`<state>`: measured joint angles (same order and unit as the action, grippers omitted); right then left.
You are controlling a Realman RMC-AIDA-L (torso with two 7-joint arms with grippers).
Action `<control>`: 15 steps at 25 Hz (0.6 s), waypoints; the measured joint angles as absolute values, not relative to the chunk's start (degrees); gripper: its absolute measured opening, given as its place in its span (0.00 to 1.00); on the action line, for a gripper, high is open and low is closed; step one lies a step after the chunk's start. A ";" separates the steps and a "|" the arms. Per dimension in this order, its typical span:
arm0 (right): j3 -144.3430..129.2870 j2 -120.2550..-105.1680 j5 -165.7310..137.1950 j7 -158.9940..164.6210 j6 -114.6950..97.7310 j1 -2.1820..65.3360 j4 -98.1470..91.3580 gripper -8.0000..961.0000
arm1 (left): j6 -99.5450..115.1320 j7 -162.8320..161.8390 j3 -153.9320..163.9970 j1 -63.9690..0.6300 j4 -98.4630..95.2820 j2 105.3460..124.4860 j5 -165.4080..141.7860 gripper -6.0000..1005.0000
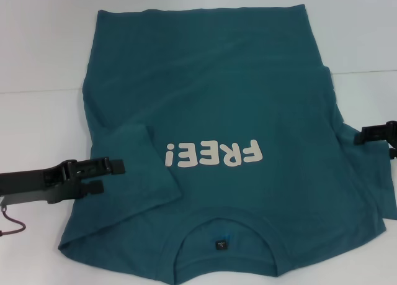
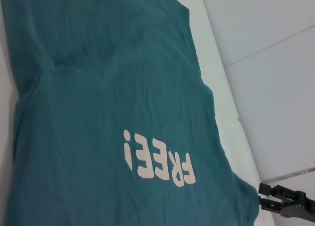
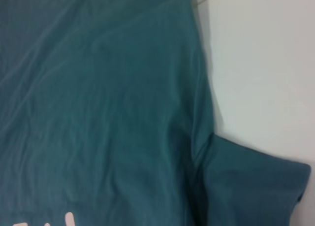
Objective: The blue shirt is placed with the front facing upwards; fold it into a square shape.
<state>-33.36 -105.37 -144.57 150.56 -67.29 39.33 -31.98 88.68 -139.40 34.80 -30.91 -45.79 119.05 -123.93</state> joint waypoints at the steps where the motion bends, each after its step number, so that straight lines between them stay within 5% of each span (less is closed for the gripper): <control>1: -33.34 -105.39 -144.22 150.53 -67.35 39.34 -31.97 0.92 | 88.67 -139.39 34.80 -30.92 -45.79 119.08 -123.93 0.94; 8: -34.11 -105.39 -144.10 149.47 -67.89 39.38 -31.92 0.80 | 88.68 -139.40 34.80 -30.94 -45.79 119.10 -123.93 0.94; 15: -34.54 -105.30 -144.27 149.42 -68.57 39.36 -32.39 0.53 | 88.92 -139.39 34.80 -31.05 -45.79 119.09 -123.93 0.94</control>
<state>-34.54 -105.30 -144.27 149.42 -68.57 39.36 -32.39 88.92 -139.39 34.80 -31.05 -45.79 119.09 -123.93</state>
